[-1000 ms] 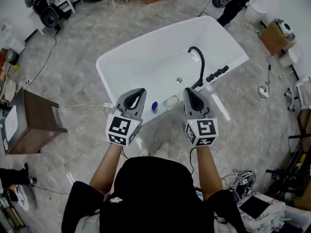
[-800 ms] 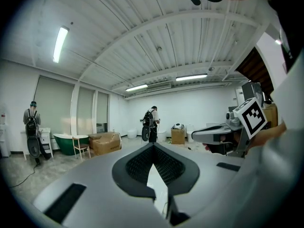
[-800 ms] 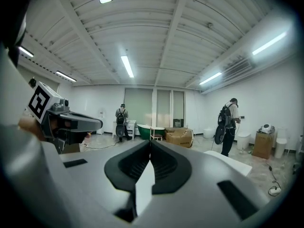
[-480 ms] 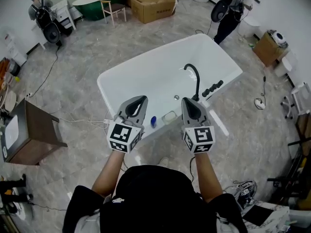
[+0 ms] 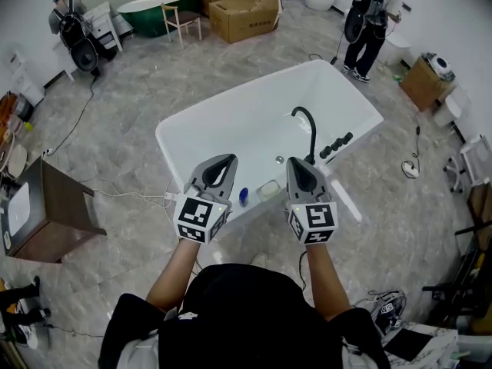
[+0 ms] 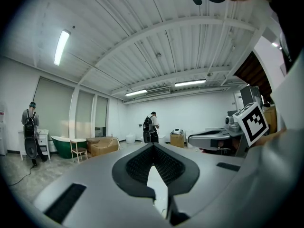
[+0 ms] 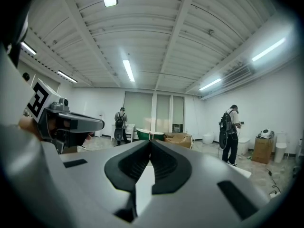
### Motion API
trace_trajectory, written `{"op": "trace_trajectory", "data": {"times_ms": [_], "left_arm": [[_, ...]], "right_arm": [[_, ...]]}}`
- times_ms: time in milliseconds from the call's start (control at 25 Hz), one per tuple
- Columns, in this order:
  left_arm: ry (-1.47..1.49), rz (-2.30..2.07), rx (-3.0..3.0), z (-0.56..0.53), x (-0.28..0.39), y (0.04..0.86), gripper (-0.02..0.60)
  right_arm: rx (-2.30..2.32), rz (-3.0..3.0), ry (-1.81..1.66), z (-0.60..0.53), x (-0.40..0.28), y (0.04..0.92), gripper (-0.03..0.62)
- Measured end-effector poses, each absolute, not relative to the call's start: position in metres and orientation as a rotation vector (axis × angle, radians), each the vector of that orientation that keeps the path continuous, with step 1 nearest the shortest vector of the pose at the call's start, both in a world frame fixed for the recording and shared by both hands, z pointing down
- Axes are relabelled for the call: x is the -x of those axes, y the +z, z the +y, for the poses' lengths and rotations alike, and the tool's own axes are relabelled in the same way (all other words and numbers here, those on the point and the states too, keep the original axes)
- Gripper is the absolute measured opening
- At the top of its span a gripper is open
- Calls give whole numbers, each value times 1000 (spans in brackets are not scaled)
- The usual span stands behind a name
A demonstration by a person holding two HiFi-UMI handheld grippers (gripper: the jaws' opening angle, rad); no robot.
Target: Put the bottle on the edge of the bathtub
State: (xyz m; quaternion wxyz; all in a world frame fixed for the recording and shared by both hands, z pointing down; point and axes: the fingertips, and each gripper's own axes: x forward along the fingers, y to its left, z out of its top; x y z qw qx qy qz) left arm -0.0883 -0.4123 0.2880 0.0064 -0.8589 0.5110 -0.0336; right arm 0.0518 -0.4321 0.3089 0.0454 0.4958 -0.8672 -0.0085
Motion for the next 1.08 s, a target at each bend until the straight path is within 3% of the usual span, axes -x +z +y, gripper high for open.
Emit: {"op": "trace_trajectory", "data": {"times_ms": [1080], "left_arm": [[-90, 1595, 2689, -409, 87, 288, 14]], "right_arm": [[-1510, -2662, -33, -429, -42, 309, 21]]}}
